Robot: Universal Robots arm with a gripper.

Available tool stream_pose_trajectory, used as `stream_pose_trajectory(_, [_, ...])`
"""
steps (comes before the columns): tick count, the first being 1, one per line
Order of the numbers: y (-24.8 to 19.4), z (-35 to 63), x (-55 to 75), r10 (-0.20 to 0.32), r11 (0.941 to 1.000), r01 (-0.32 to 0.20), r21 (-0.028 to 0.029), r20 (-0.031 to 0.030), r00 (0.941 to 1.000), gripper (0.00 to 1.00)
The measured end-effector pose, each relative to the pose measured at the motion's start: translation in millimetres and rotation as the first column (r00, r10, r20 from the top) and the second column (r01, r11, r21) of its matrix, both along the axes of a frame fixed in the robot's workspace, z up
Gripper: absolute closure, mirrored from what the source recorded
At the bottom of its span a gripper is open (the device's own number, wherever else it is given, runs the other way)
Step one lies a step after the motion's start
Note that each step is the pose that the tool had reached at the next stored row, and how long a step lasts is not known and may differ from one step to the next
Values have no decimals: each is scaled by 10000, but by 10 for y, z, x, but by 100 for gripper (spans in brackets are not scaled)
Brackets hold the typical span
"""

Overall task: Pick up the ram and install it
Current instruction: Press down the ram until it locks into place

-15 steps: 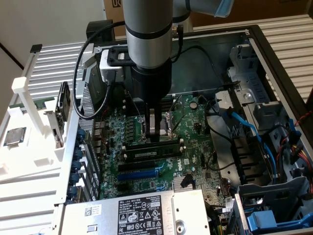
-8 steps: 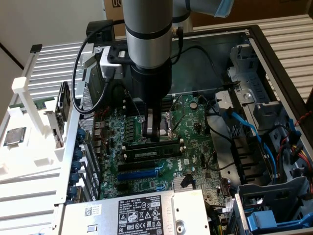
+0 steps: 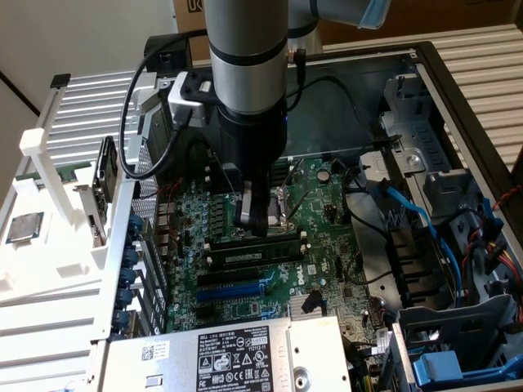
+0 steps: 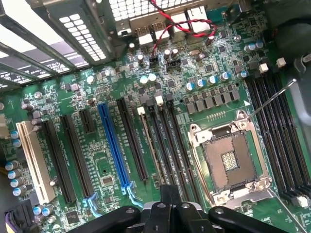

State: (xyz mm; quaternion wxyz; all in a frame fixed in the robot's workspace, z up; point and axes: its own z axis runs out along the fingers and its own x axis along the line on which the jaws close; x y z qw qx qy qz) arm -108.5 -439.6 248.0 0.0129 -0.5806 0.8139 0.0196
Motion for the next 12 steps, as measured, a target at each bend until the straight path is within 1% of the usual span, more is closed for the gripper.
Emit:
stream_pose_trajectory(3, [0, 0, 0, -476, 9989, 476, 0, 0, 9989, 90])
stream_pose_trajectory(5, [0, 0, 0, -798, 9968, 798, 0, 0, 9968, 90])
stream_pose_trajectory(7, [0, 0, 0, -1134, 9936, 1134, 0, 0, 9936, 90])
stream_pose_trajectory(10, [0, 0, 0, -1610, 9870, 1610, 0, -1, 9870, 90])
stream_pose_trajectory(12, [0, 0, 0, -1841, 9829, 1841, 0, -1, 9829, 90])
